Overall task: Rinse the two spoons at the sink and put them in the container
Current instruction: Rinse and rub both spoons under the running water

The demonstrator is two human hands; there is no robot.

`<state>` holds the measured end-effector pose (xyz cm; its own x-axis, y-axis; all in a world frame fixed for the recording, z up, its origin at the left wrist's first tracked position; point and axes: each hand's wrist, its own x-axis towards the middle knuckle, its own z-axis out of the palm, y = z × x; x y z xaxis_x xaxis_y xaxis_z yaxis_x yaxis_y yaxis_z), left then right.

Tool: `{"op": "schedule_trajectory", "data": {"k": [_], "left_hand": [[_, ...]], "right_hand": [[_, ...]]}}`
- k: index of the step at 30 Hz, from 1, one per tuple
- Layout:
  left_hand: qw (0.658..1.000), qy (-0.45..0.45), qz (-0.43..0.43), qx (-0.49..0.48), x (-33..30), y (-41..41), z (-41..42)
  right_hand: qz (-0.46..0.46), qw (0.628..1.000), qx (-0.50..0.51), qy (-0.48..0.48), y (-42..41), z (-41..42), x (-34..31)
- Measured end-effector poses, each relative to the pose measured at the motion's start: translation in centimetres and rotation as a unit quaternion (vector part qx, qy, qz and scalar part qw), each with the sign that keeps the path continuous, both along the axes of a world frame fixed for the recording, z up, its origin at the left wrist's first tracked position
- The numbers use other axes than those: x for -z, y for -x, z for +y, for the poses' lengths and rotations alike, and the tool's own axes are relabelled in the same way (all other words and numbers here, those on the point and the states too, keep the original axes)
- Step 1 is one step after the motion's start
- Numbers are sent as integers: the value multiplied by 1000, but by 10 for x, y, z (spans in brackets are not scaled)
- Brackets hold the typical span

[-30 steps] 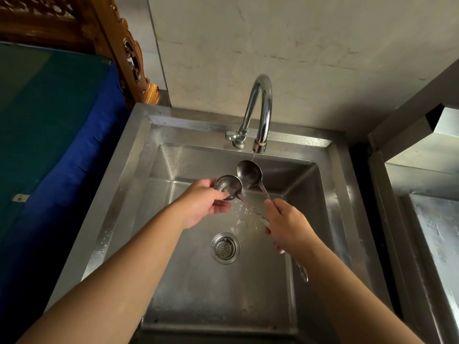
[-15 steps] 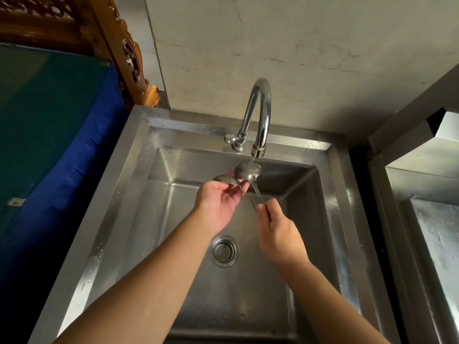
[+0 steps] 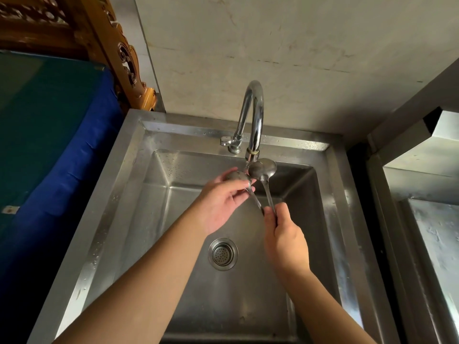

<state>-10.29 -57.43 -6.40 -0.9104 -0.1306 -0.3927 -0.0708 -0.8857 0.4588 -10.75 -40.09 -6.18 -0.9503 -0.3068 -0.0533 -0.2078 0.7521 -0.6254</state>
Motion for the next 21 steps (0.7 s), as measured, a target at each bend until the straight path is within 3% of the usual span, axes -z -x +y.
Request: {"op": "schedule_trajectory", "data": {"k": [3,14,21], "left_hand": [[996,77,-44,16,-2,16,11],[985,96,-121,71,-15,43,8],[964,38,-259,-33,-15,32,-17]], "right_hand": [[1,1000,19,12,-2,6,2],[-18,999,25,24,9,6,8],[-26,999,-24,21,6,-7,7]]}}
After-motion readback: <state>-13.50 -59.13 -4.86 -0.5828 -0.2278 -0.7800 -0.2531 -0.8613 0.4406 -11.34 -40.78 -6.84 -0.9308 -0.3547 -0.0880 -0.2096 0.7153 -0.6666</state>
